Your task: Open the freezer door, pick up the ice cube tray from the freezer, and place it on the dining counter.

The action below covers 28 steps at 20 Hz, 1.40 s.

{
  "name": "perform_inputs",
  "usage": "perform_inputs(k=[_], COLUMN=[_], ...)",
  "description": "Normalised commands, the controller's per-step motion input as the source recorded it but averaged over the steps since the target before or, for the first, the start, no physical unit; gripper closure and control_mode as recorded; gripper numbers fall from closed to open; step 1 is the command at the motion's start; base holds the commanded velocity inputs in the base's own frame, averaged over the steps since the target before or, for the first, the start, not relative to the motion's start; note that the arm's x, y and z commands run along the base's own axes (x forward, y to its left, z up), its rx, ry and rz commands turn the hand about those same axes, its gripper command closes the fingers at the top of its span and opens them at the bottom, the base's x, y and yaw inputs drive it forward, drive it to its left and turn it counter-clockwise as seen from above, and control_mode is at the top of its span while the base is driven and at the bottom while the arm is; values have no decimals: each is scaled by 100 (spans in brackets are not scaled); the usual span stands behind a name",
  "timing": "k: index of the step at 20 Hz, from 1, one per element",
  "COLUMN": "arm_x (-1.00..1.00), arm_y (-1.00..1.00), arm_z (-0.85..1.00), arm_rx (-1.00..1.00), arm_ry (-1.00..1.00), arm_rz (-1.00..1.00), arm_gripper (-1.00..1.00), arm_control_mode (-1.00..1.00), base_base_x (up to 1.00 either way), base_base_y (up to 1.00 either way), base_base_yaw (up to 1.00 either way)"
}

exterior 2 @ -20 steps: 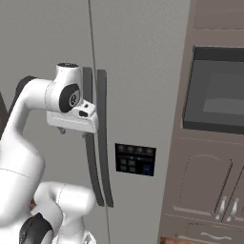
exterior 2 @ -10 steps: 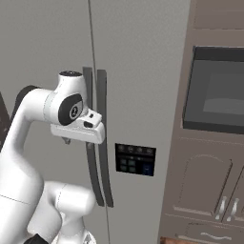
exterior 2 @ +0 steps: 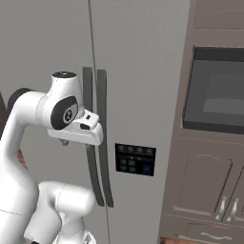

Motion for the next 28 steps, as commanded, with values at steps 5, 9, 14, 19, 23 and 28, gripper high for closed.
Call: perform_inputs(k=[5, 9, 14, 19, 23, 28], arm_x=[0, 0, 0, 0, 0, 0], arm_y=[0, 0, 0, 0, 0, 0], arm_z=[0, 0, 0, 0, 0, 0], arm_rx=[0, 0, 0, 0, 0, 0], arm_ry=[0, 0, 0, 0, 0, 0], arm_rz=[0, 0, 0, 0, 0, 0], arm_gripper=[-100, -100, -100, -100, -100, -100], arm_control_mode=[100, 100, 100, 100, 100, -100], base_base_x=[0, -13, 0, 4, 19, 5], base_base_y=[0, 60, 73, 30, 1, 0], base_base_yaw=[0, 0, 1, 0, 0, 0])
